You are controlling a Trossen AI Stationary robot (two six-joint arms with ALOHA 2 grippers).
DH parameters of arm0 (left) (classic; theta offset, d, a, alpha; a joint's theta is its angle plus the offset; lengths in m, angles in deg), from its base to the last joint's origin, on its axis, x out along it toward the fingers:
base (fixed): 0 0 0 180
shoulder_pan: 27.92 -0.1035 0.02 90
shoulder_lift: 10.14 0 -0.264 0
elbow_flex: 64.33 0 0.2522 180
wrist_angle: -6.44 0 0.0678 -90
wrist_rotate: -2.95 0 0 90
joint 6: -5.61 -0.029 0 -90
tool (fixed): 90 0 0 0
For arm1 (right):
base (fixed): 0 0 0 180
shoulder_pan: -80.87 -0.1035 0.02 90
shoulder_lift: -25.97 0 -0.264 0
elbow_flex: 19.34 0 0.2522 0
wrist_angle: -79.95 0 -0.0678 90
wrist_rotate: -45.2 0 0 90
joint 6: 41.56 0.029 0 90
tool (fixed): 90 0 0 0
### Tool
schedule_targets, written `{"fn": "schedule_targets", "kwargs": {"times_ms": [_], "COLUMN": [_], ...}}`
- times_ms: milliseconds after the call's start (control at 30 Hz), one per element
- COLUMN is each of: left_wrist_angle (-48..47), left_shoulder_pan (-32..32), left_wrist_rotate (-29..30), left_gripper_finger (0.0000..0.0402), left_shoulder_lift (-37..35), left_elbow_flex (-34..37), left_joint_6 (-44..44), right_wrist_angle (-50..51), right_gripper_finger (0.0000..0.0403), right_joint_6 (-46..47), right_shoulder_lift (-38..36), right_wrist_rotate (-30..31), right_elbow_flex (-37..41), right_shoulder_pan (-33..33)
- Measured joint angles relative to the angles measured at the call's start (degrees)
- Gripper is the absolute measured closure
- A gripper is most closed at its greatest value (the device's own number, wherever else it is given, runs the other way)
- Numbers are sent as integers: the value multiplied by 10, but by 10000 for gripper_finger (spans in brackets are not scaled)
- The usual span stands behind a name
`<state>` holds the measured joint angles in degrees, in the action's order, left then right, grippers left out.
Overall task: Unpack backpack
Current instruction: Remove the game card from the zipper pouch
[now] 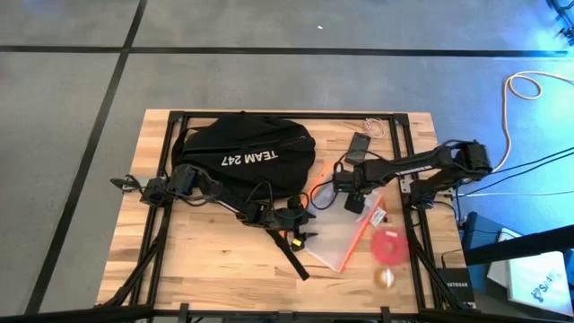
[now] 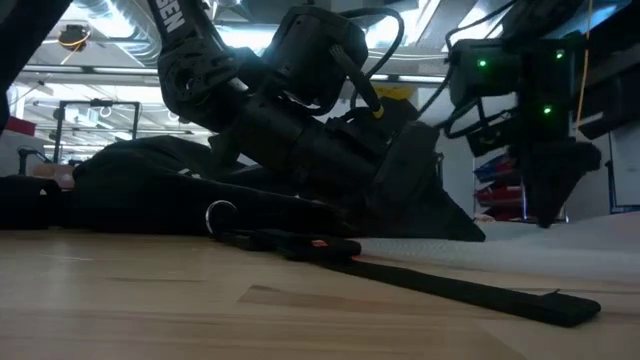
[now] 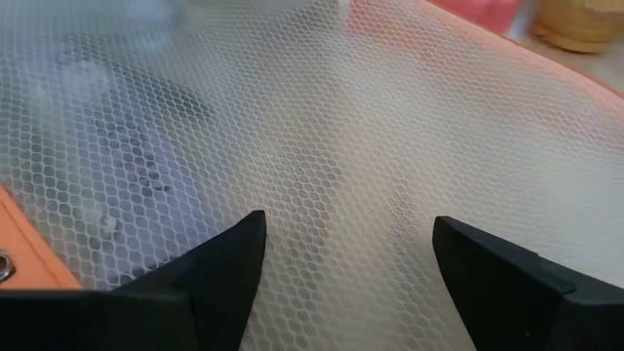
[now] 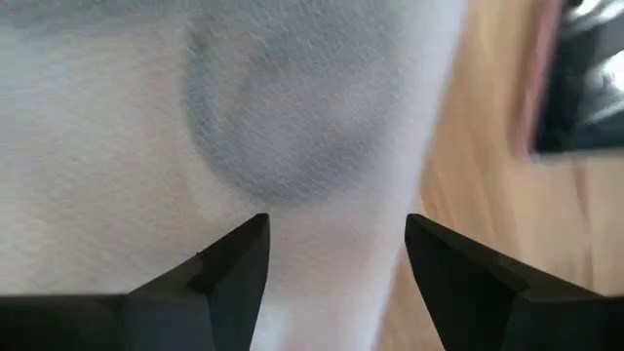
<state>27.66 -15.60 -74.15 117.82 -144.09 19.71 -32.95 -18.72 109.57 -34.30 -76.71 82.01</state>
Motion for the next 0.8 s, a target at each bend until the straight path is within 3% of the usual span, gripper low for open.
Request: {"fn": "schedule_targets", "kwargs": {"times_ms": [433,600,800], "left_wrist_angle": [-4,-12,-17], "left_shoulder_pan": [0,1,1], "left_wrist_rotate": [0,22,74], "left_gripper_finger": [121,121,121], "left_shoulder_lift": [0,0,0], "left_elbow_flex": [0,0,0], "left_joint_6": [-17,-30,-43], "right_wrist_angle": [0,1,-27], "right_gripper_finger": [181,181,181], "right_joint_6": [11,22,96], "right_shoulder_lift": [-12,-45,-109], "right_wrist_rotate": [12,17,35], "right_elbow_flex": [-1,-1,-1], "right_shoulder_pan": [-15,-82,-212]}}
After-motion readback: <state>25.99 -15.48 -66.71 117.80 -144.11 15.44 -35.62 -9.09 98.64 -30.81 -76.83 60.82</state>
